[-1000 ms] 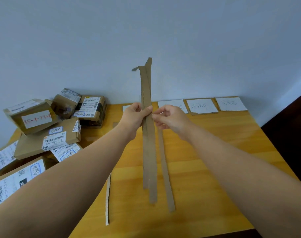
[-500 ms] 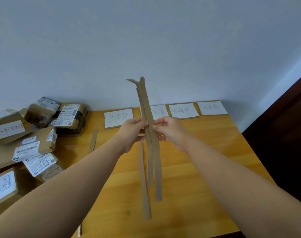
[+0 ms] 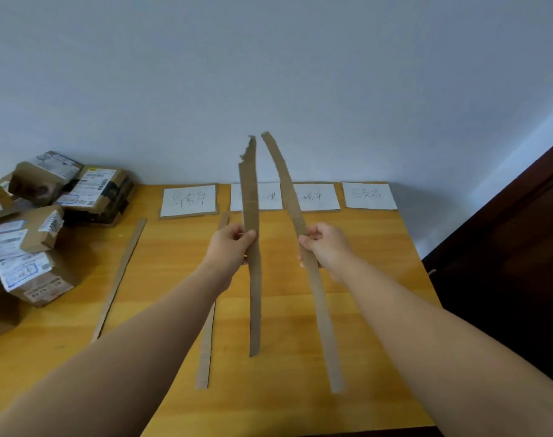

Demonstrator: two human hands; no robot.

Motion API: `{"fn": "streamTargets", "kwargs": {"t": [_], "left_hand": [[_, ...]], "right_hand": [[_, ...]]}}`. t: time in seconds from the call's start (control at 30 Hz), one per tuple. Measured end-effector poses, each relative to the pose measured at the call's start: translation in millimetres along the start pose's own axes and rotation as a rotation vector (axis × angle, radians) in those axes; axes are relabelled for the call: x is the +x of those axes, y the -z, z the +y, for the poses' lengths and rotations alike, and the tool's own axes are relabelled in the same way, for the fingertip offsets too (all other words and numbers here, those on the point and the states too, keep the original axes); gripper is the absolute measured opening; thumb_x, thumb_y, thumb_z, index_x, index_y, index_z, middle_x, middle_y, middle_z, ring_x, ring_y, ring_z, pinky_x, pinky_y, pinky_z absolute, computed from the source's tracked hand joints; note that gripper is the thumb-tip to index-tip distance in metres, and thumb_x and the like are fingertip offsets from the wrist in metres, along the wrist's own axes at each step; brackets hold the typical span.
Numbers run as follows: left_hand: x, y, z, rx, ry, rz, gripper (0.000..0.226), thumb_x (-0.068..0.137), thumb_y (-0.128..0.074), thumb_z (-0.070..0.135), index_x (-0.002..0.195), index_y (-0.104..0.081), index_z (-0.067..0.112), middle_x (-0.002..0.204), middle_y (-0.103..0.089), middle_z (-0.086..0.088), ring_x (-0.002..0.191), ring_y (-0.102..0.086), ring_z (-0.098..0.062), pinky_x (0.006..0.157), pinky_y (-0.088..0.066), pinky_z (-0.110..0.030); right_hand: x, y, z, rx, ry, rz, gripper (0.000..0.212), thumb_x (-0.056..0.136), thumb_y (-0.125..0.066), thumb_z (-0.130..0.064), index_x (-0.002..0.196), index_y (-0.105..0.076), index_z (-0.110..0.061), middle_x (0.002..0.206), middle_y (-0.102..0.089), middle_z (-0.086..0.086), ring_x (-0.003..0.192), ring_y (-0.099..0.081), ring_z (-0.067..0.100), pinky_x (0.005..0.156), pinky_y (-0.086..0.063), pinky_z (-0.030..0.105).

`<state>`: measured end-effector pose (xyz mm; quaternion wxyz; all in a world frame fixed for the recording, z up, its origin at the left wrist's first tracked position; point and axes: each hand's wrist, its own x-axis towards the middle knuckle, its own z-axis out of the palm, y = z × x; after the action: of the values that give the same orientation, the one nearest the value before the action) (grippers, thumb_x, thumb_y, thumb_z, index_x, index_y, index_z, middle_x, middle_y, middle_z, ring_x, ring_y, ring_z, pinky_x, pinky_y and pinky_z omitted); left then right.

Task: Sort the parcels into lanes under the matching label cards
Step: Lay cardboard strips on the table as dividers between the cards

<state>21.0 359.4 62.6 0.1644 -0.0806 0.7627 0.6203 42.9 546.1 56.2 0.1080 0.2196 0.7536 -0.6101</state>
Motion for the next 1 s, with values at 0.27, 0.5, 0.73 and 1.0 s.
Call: {"fn": "streamTargets", "kwargs": {"t": [0.27, 0.5, 0.73, 1.0], "left_hand": [[8, 15, -23, 0.02, 0.087, 0.034, 0.014, 0.097, -0.052, 0.014, 0.099, -0.061, 0.003, 0.081, -0.059, -0.006, 0.072, -0.06, -0.018, 0.059, -0.047, -0.025], [28, 21, -31, 0.035, 0.089, -0.013, 0.018, 0.097, -0.054, 0.016, 0.105, -0.063, 0.002, 0.081, -0.06, -0.003, 0.073, -0.06, -0.015, 0.062, -0.049, -0.025], [38, 32, -48, 0.049, 0.116, -0.049, 0.012, 0.097, -0.055, 0.016, 0.097, -0.063, 0.008, 0.079, -0.058, -0.002, 0.072, -0.058, -0.014, 0.06, -0.047, -0.024], [44, 29, -56, 0.074, 0.131, -0.1, 0.015, 0.097, -0.055, 0.016, 0.083, -0.061, 0.016, 0.073, -0.058, 0.002, 0.067, -0.058, -0.011, 0.056, -0.046, -0.022]], "right_hand": [[20, -13, 41, 0.051, -0.177, 0.053, 0.011, 0.096, -0.054, -0.006, 0.107, -0.054, -0.002, 0.084, -0.062, 0.012, 0.067, -0.061, 0.024, 0.063, -0.057, 0.039], [27, -47, 55, 0.108, -0.098, 0.093, 0.004, 0.097, -0.053, -0.006, 0.094, -0.056, -0.008, 0.082, -0.063, 0.01, 0.067, -0.062, 0.022, 0.063, -0.058, 0.037], [36, -72, 77, 0.079, -0.301, 0.19, 0.009, 0.096, -0.055, -0.01, 0.087, -0.055, -0.013, 0.077, -0.067, 0.011, 0.066, -0.065, 0.025, 0.074, -0.059, 0.047], [44, -61, 77, -0.599, -0.115, 0.242, 0.06, 0.093, -0.062, -0.024, 0.144, -0.033, -0.014, 0.138, -0.047, 0.009, 0.12, -0.052, 0.027, 0.085, -0.048, 0.035]]}}
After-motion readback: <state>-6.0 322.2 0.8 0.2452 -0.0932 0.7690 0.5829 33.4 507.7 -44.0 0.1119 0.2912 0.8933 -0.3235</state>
